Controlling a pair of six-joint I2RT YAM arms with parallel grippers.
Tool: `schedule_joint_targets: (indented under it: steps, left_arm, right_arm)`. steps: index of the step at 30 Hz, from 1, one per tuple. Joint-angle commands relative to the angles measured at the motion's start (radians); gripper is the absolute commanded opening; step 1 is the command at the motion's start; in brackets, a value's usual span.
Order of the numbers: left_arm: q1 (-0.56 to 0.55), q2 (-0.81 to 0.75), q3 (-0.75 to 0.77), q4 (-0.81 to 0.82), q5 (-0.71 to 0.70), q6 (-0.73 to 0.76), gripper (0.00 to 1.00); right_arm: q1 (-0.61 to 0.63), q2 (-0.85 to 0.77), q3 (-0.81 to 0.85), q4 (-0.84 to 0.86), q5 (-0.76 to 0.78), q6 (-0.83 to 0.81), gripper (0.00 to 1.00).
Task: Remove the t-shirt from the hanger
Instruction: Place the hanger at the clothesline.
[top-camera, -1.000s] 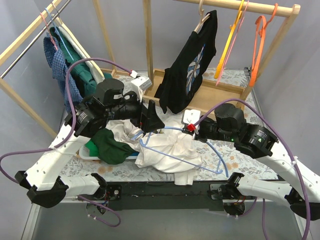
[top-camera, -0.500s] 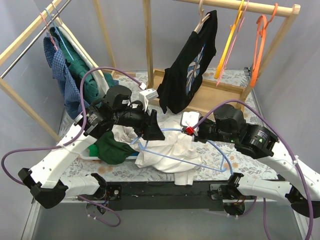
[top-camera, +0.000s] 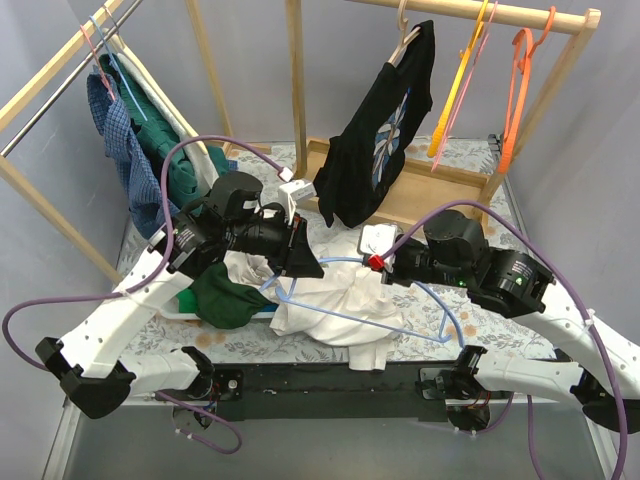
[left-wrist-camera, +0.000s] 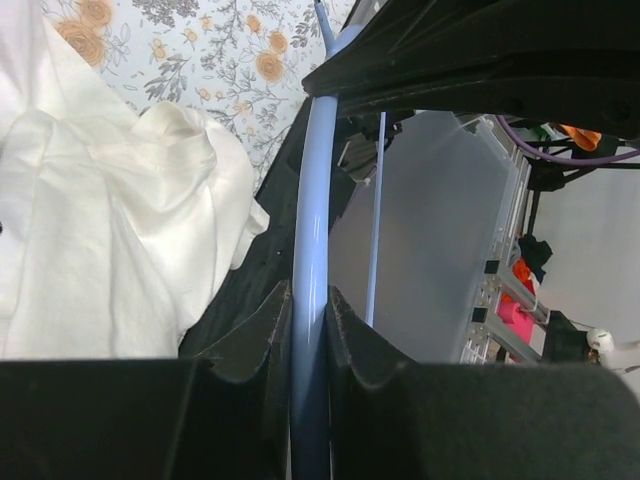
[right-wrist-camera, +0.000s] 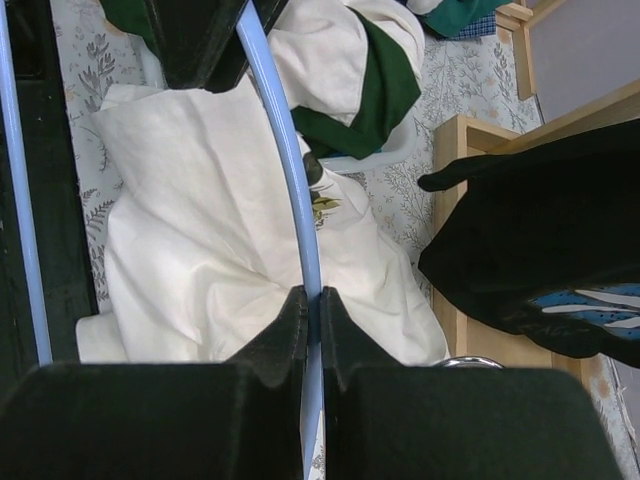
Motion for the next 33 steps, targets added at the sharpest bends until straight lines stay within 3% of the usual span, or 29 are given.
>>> schedule_joint_targets:
  steps: [1, 3, 4, 7, 13, 17, 23, 25, 33]
  left_arm:
    - [-0.004, -0.048, 0.037, -0.016, -0.091, 0.037, 0.00]
    - [-0.004, -0.068, 0.063, -0.030, -0.149, 0.050, 0.00]
    - [-0.004, -0.076, 0.092, -0.045, -0.176, 0.063, 0.00]
    - [-0.004, -0.127, 0.129, -0.070, -0.232, 0.073, 0.00]
    - [-0.004, -0.257, 0.146, -0.114, -0.373, 0.047, 0.00]
    - [-0.004, -0.318, 0.189, -0.142, -0.478, 0.059, 0.00]
    - [-0.004, -0.407, 0.328, -0.049, -0.579, 0.086, 0.00]
    - [-0.004, -0.410, 0.339, -0.024, -0.704, 0.113, 0.00]
    - [-0.004, -0.289, 0.226, 0.133, -0.984, 0.171, 0.00]
  right_arm:
    - [0.004, -0.006, 0.034, 0.131, 0.074, 0.045, 0.17]
    - [0.004, -0.017, 0.031, 0.164, 0.135, 0.068, 0.37]
    - [0.004, -0.021, 0.028, 0.175, 0.172, 0.084, 0.59]
    - [0.004, -0.017, 0.038, 0.174, 0.327, 0.143, 0.66]
    - [0.004, -0.079, 0.024, 0.198, 0.507, 0.242, 0.67]
    - [0.004, -0.155, 0.011, 0.223, 0.524, 0.284, 0.68]
    - [0.004, -0.185, -0.015, 0.174, 0.562, 0.295, 0.67]
    - [0.004, -0.189, -0.027, 0.178, 0.545, 0.308, 0.67]
    - [0.004, -0.169, -0.061, 0.194, 0.498, 0.347, 0.66]
